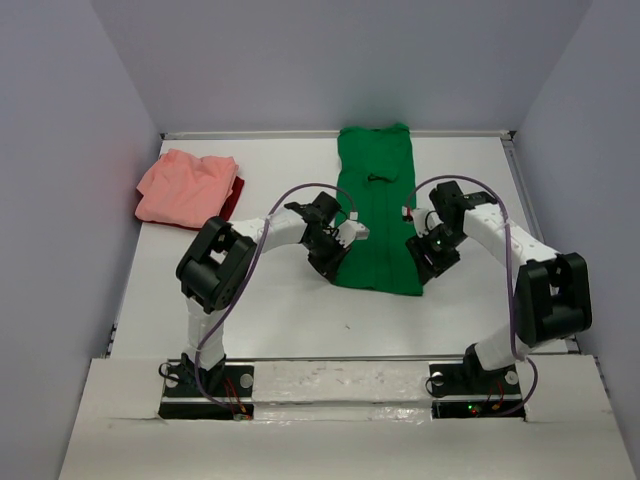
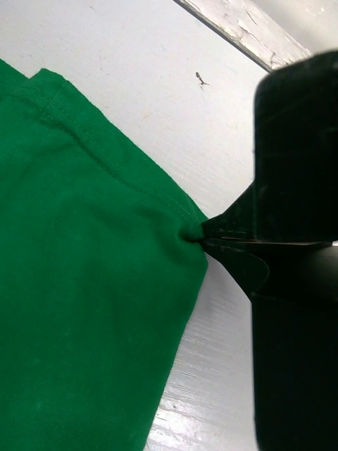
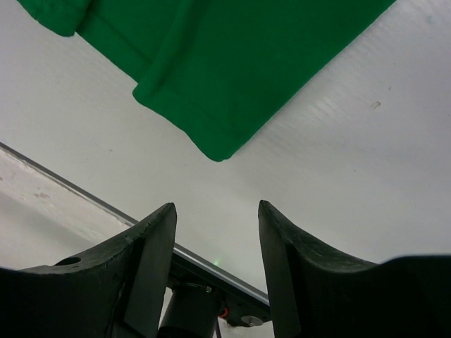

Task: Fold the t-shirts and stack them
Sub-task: Fold the tshirt

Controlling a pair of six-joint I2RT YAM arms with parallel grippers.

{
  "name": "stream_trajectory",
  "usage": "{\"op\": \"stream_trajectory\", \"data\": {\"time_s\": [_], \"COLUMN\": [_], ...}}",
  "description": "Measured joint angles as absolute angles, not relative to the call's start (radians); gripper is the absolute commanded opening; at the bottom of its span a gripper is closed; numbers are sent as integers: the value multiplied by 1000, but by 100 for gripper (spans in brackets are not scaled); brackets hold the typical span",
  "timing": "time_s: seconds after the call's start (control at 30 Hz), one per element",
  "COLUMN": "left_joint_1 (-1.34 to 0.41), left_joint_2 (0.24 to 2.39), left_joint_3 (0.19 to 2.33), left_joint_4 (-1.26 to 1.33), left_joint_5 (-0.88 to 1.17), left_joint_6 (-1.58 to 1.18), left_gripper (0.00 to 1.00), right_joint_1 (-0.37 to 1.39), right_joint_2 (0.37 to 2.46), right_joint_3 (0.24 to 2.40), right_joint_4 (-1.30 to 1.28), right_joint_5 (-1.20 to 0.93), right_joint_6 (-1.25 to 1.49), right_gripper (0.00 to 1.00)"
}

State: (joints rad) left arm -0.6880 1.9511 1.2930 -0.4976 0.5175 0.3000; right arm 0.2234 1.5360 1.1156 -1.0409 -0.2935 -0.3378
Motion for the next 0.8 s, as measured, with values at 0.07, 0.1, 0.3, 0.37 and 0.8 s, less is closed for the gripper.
{"op": "stream_trajectory", "data": {"time_s": [0.07,0.1,0.3,0.37,0.8], "left_joint_1": [-688,-688,-688,-688,-688], "left_joint_2": [1951,1951,1951,1951,1947], "left_joint_3": [1293,1293,1293,1293,1289], "left_joint_4": [-498,-498,-498,-498,-495], "left_joint_5": [519,520,520,519,519], "left_joint_6": [303,305,306,306,305], "left_gripper": [1,1,1,1,0], "right_joint_1": [223,223,223,223,223], "right_joint_2": [1548,1556,1620,1645,1828], "right_joint_3": [1116,1115,1111,1110,1147], "right_joint_4": [-1061,-1068,-1076,-1075,-1065], "right_joint_5": [-285,-281,-266,-266,-302], "right_joint_6": [-360,-369,-412,-416,-389], "right_gripper": [56,56,56,56,57]}}
